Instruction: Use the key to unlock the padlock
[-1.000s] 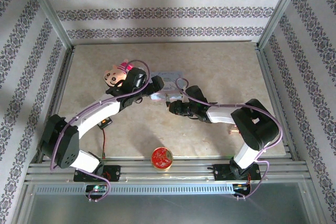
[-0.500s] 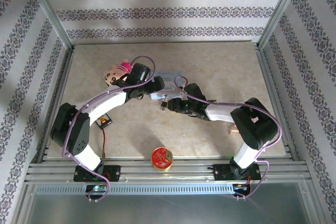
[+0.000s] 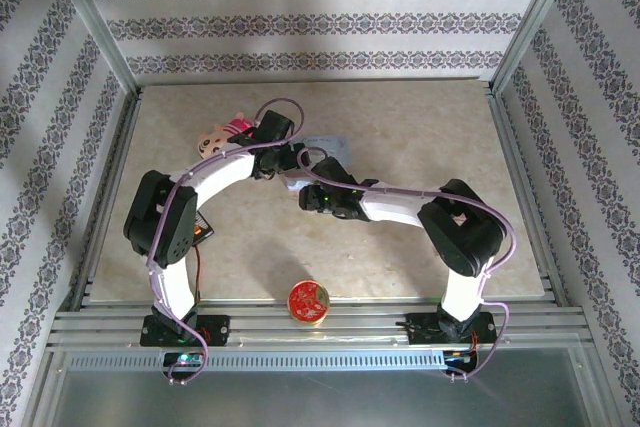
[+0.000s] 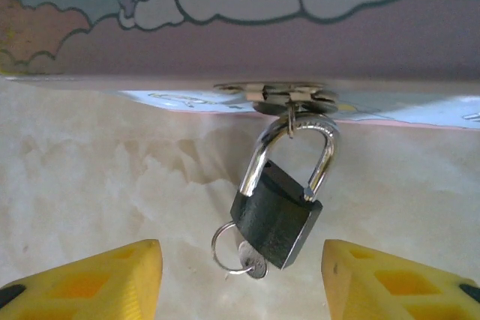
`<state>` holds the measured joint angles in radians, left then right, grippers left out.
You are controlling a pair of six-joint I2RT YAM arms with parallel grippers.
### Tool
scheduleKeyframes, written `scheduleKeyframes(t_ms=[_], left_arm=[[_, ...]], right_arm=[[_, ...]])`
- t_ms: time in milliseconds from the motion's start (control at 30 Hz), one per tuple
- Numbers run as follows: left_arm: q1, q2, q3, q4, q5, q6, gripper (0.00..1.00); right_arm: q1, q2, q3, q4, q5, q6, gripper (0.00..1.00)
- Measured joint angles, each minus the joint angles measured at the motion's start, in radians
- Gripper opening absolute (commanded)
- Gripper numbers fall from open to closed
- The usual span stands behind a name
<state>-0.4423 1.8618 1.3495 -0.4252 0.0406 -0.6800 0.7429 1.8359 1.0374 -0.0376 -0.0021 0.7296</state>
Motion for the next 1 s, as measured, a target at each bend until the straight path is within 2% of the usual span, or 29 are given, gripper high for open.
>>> scheduleKeyframes(t_ms=[167,367,467,600,667,900,1000], left_arm=[[0.007,0.019,0.002,-0.002,0.015,-0.001,0.96],[0.019,0.019,-0.005,0.010,0.038,-0.009,0.96],[0.020,0.018,-0.014,0.024,0.042,-0.014,0.96],[0.022,0.013,-0.026,0.039,0.045,-0.021,0.96],[0.024,0.011,-0.032,0.045,0.048,-0.025,0.96],[0.026,0.003,-0.051,0.067,0.053,-0.035,0.96],[0.026,-0.002,-0.060,0.074,0.057,-0.036,0.96]], right_arm=[[0.002,0.070,0.068,-0.084,0.070,-0.003,0.54],[0.013,0.084,0.097,-0.104,0.099,-0.003,0.33],[0.014,0.083,0.097,-0.098,0.099,0.001,0.32],[0.014,0.061,0.057,-0.064,0.099,0.002,0.31],[0.012,0.039,0.026,-0.050,0.095,0.004,0.24],[-0.011,-0.013,-0.071,0.023,0.058,0.029,0.18],[-0.026,-0.035,-0.116,0.086,0.023,0.050,0.10]])
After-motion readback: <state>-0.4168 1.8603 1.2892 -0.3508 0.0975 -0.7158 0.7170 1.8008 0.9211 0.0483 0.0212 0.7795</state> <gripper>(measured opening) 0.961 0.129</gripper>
